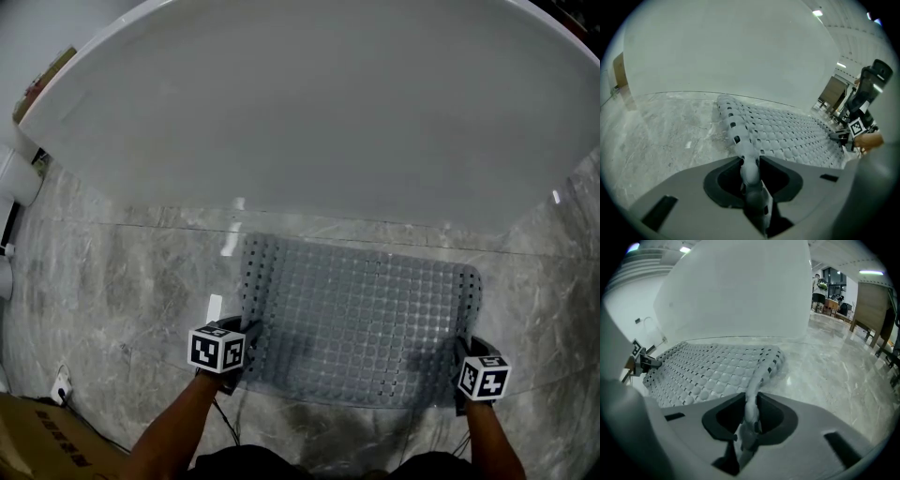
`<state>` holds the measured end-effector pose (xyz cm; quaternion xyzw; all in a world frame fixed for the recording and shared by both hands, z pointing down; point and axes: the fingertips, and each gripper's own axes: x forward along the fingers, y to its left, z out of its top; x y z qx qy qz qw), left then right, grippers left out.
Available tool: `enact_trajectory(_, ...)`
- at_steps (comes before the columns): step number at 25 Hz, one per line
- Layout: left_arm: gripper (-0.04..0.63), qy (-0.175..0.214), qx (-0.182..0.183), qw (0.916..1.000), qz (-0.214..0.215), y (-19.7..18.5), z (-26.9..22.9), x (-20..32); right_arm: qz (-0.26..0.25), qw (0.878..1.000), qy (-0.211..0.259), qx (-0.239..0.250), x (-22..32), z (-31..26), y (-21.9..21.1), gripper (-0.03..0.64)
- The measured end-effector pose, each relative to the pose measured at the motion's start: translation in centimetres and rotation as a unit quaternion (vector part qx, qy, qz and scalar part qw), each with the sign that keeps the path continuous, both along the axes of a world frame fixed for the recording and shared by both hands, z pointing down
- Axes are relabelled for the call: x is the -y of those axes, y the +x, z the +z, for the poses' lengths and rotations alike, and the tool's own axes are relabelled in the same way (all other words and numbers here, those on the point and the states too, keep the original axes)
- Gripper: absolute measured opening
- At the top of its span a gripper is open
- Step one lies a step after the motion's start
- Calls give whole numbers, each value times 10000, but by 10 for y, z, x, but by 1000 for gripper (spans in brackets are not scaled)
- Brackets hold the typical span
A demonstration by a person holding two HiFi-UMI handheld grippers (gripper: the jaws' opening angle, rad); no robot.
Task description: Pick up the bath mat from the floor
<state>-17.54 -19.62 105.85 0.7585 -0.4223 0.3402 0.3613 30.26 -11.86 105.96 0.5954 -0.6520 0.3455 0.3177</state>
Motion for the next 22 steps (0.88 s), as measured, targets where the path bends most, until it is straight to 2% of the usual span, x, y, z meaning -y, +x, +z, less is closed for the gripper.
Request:
enact_trajectory(3,80,93,-21,9999,123,5,-6,-1,-30,9997,145,183,1,-9,-6,56)
enact_trajectory(12,63,512,-297,9982,81,14,-47,1,11,9938,710,856,0,-50,-16,49)
enact_trajectory(18,55,803,-631,9947,72,26,-85,-4,-98,9894,1025,1028,3,-86,-27,46)
enact_trajectory(22,54,1026,-664,9924,150,30,-111,-6,-208,9865,1166,1132,10,-109,-37,45)
